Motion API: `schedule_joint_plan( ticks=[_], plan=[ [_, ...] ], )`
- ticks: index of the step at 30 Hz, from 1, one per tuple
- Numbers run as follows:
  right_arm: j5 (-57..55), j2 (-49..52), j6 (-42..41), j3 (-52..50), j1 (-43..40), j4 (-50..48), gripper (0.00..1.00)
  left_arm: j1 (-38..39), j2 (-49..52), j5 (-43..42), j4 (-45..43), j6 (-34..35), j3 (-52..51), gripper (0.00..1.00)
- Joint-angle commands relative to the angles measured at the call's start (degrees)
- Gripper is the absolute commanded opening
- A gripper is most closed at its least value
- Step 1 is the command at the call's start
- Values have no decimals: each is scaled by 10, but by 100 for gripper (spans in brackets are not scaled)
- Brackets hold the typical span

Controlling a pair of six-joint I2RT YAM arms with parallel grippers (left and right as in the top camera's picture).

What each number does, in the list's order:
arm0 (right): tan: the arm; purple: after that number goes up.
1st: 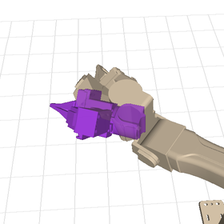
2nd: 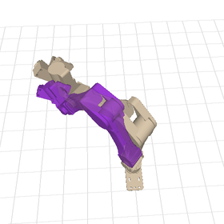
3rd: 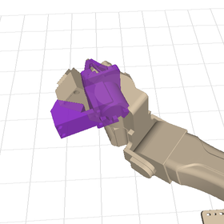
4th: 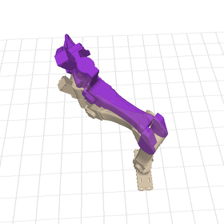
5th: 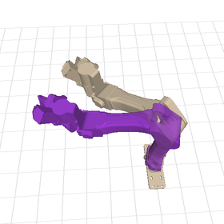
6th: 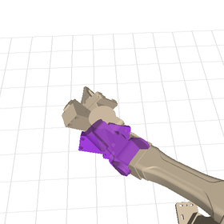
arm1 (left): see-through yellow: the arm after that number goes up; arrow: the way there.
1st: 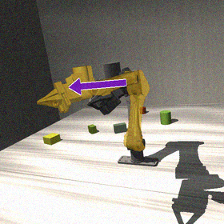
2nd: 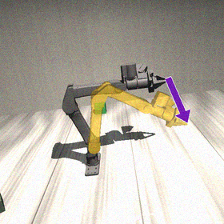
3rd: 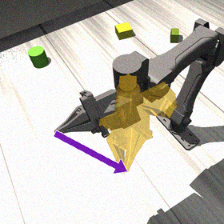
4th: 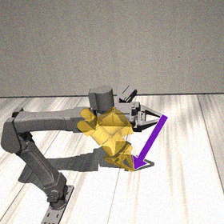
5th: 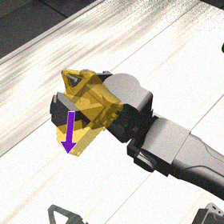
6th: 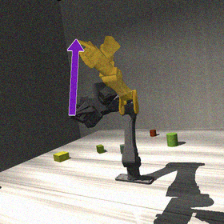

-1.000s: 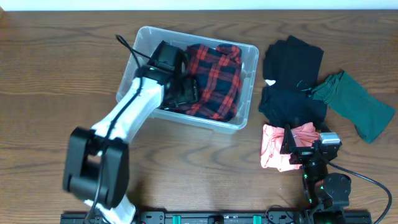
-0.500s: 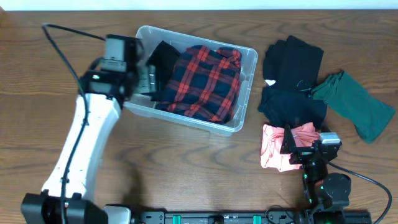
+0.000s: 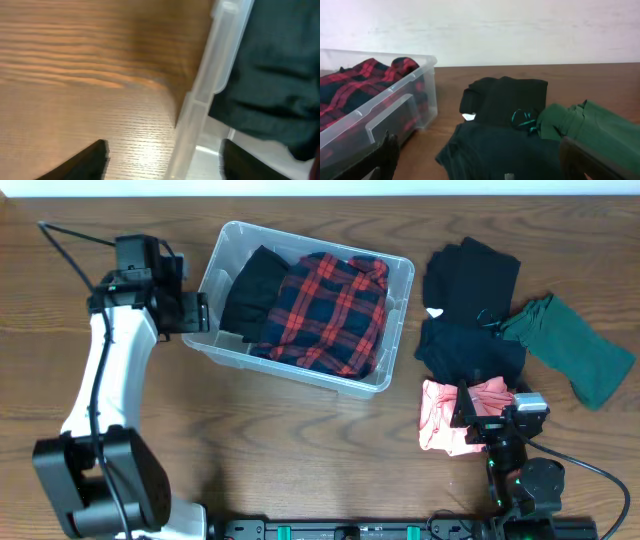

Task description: Pack container

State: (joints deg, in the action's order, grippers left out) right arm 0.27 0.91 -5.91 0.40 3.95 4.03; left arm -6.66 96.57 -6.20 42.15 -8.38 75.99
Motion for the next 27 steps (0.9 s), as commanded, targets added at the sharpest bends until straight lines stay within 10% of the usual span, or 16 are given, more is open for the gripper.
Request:
schedule_joint_plan(
  ticks=[1,18,27],
  plan=[
    [2,-1,-7,-1,-6,2,99,-2,12,-24,8,-24,2,51],
    [2,-2,-7,-1,-6,2,99,-2,17,89,106,42,2,11],
    [2,-2,-7,-1,-6,2,99,-8,17,140,126,113,2,10]
  ],
)
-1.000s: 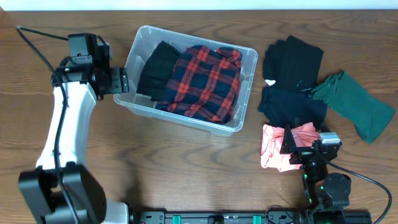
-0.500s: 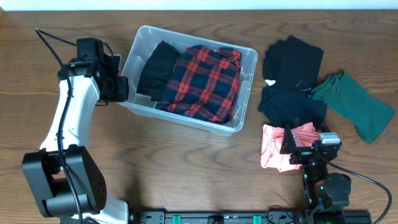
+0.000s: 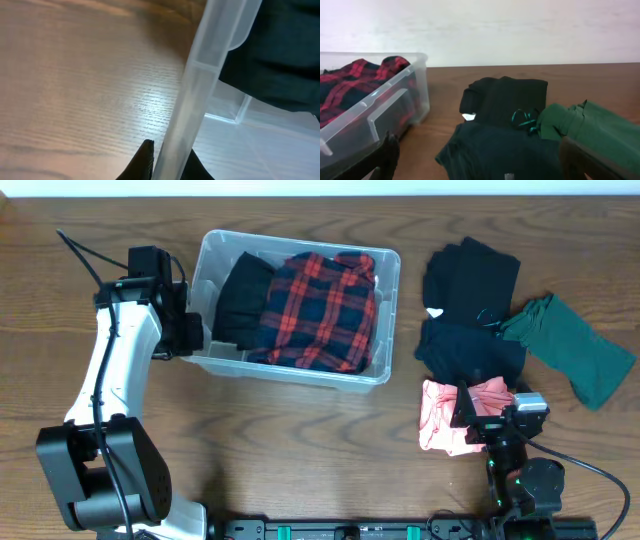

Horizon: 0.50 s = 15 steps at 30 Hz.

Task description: Pack container

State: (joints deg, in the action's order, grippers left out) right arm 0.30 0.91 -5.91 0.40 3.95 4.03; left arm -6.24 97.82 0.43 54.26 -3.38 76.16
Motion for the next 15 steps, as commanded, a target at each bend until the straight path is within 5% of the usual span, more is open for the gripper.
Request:
schedule_joint_plan(
  ticks=[1,7,10,11,12,15],
  plan=[
    [2,-1,-7,-1,-6,2,99,-14,5,73,6,68,0,9],
    [2,-1,-7,-1,-6,2,99,-17,4,57,14,91,0,13],
    [2,-2,-7,-1,-6,2,99,-17,-1,49,10,90,2,62],
    [2,-2,-7,-1,-6,2,99,-17,-6,47,8,91,5,90],
    [2,-1,-7,-1,-6,2,99,-17,-12,45,9,90,12,98],
    [2,-2,-7,-1,-6,2,99,-17,-37,13,25,90,51,98]
  ],
)
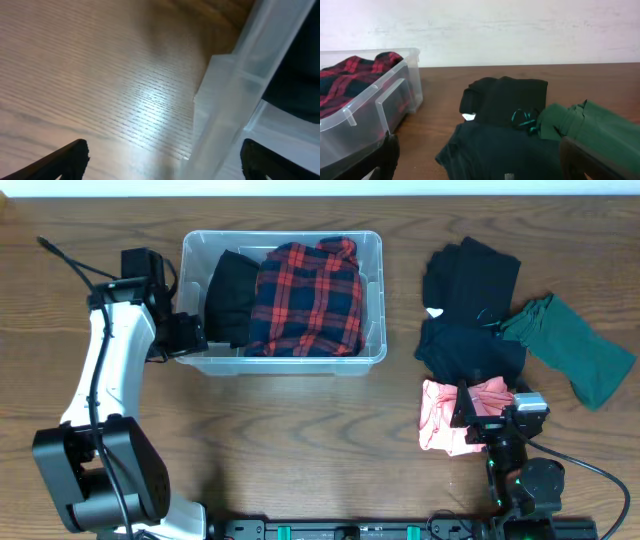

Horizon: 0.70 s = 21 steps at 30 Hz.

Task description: Pack container

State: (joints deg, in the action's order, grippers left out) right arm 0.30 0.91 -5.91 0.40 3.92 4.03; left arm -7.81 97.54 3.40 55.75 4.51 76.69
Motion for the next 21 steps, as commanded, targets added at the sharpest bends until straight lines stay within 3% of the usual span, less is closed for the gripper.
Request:
schedule_joint_plan(
  ticks=[1,9,16,21],
  plan=[
    [2,-2,-7,-1,-5,2,99,-2,-44,-31,17,12,61,98],
    [2,-2,-7,-1,-5,2,99,-2,-148,-116,64,12,170,98],
    [2,-1,-7,-1,-5,2,99,-2,-277,-110,72,14,174,98],
    [2,-2,-7,-1,-5,2,99,-2,-352,-62,86,14,174,98]
  ],
)
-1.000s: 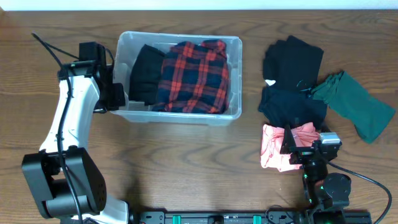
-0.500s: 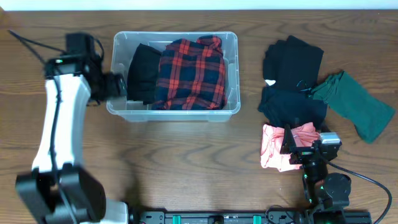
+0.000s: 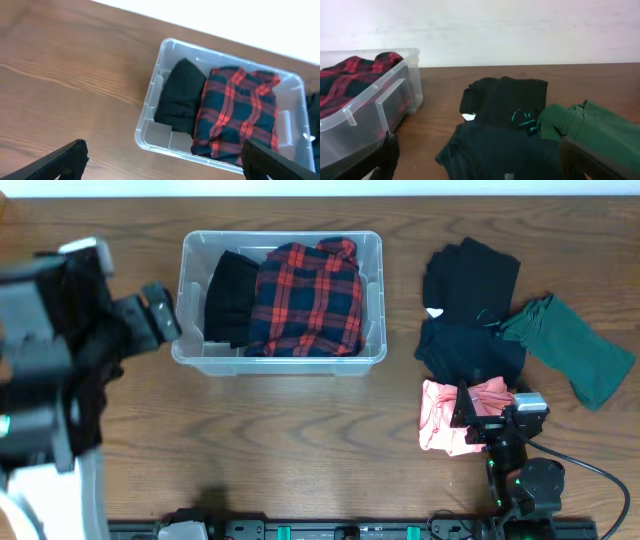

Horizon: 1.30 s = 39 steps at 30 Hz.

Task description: Pack container

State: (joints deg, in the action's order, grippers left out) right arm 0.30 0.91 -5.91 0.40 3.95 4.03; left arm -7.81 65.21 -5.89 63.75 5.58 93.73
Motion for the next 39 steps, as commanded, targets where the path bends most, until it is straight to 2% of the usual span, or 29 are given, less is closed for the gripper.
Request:
schedule_joint_plan(
  ticks=[1,5,9,13,16,19,24,26,30,39],
  plan=[
    [2,-2,-7,-1,-6,2,99,-2,-39,36,7,3,4,98],
    [6,-2,-15,-1,-5,0,99,-2,-71,36,8,3,4,98],
    [61,-2,-109,-1,-5,-4,99,-2,-87,36,8,3,4,98],
    [68,-2,-169,-1,-5,-5,99,-2,-87,36,8,3,4,98],
    [77,-2,-185,-1,-5,-21,99,-2,-87,36,8,3,4,98],
    [132,-1,-215,-1,-6,-45,99,-2,-87,36,8,3,4,98],
    [211,12,-226,30,-6,-31,99,-2,-87,36,8,3,4,98],
    [200,39,-215,78,-6,10,99,-2,-87,36,8,3,4,98],
    [178,124,-140,192,-6,83,99,-2,-87,36,8,3,4,98],
    [171,440,-105,508,-7,245,99,-2,-86,36,8,3,4,98]
  ],
)
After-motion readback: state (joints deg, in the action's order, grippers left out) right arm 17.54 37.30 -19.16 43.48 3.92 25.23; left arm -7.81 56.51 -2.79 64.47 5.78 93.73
